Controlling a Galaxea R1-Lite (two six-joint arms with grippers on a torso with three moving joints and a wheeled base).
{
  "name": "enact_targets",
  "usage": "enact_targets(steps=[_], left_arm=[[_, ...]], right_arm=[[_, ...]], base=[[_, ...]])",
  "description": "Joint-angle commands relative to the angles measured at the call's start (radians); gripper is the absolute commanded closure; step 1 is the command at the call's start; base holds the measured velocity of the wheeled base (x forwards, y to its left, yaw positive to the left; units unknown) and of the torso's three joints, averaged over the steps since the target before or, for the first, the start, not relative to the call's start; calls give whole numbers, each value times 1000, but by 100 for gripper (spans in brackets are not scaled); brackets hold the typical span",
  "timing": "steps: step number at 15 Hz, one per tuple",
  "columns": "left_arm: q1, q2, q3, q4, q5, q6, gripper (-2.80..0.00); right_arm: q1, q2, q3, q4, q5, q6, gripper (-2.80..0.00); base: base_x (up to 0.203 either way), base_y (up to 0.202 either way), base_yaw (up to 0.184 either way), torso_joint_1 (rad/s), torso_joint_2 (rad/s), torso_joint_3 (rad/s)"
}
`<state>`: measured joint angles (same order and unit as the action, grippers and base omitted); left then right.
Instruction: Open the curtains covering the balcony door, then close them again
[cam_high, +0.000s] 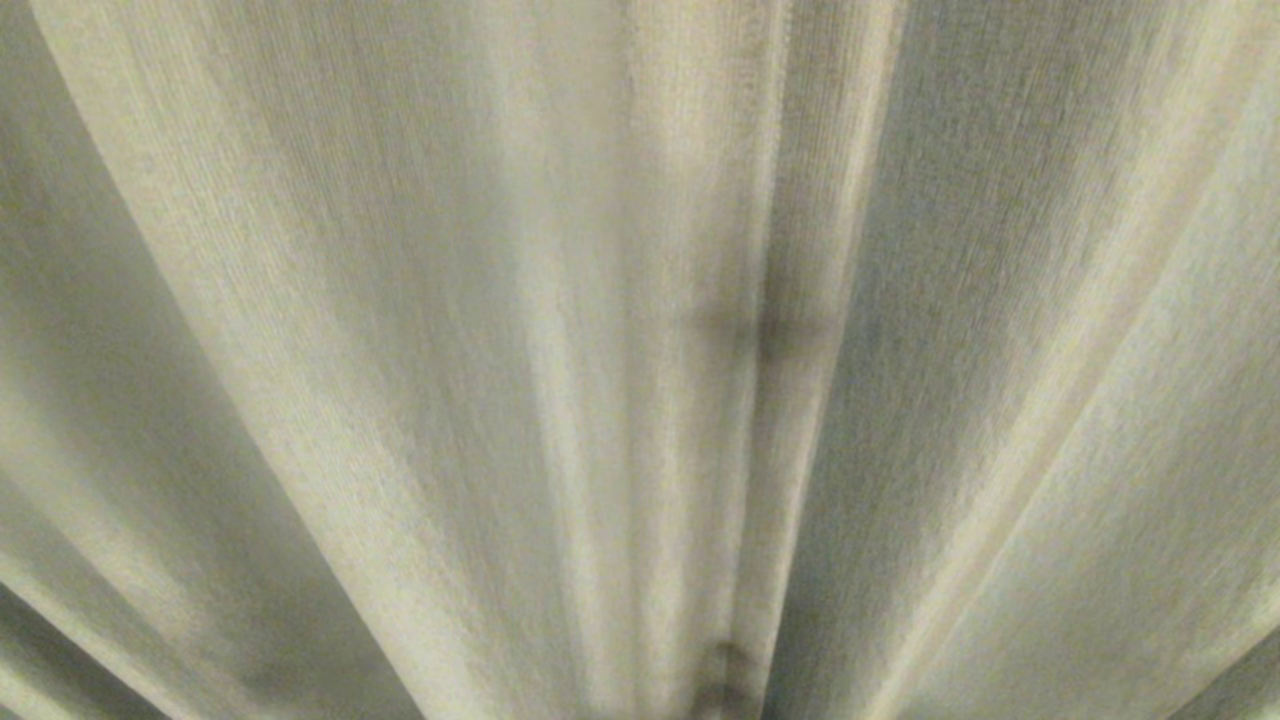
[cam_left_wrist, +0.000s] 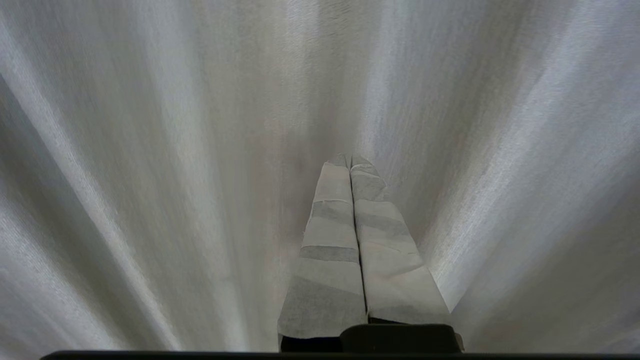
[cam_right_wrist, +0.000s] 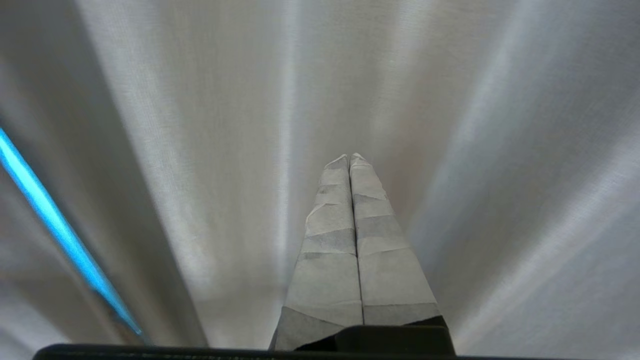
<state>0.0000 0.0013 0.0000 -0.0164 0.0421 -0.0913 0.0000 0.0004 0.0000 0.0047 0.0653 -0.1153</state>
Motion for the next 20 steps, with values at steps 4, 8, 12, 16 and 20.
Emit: enact_targets(steps=[4,8,12,16,20], left_arm=[[0,-1,0,0,1,-1,0],[0,-1,0,0,1,-1,0],[0,-1,0,0,1,-1,0],[0,0,0,0,1,-1,0],[0,0,0,0,1,-1,0]], right_arm=[[0,0,0,0,1,-1,0],[0,0,0,0,1,-1,0],[0,0,0,0,1,-1,0],[0,0,0,0,1,-1,0],[0,0,0,0,1,-1,0]], base=[[0,0,0,0,0,0],[0,0,0,0,0,0],[0,0,0,0,0,0],[0,0,0,0,0,0],[0,0,0,0,0,0]])
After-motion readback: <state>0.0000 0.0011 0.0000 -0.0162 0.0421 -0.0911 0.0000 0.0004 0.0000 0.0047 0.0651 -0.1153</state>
